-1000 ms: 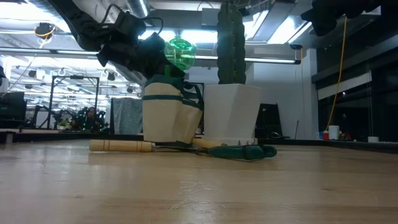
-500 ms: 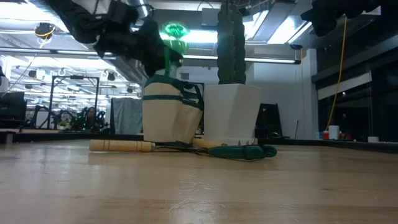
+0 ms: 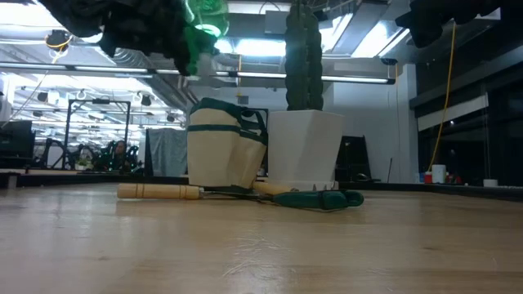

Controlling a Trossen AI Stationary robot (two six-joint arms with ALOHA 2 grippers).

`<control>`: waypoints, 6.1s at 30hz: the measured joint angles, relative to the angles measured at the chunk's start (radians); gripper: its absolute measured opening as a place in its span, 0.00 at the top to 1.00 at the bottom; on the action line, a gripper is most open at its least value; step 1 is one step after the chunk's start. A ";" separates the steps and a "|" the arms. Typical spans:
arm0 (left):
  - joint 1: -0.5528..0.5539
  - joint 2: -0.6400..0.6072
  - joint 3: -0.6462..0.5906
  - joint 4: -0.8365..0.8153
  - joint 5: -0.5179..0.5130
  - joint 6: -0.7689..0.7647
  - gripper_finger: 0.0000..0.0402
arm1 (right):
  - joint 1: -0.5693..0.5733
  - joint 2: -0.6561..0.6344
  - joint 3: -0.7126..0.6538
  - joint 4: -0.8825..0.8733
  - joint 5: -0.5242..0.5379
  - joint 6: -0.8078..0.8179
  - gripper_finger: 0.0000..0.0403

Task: Pick & Place Garden tools in Gardening bag
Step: Put the green spray bottle into the gardening bag

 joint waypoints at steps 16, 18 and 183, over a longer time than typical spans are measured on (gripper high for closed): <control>-0.003 0.088 -0.032 0.236 -0.105 0.085 0.62 | 0.000 0.000 0.000 0.000 0.000 0.000 0.57; -0.003 0.126 -0.032 0.238 -0.110 0.103 0.62 | 0.000 0.000 0.000 0.000 0.000 0.000 0.57; 0.054 0.184 -0.011 -0.267 -0.177 0.290 0.27 | 0.000 0.000 0.000 0.000 0.000 0.000 0.57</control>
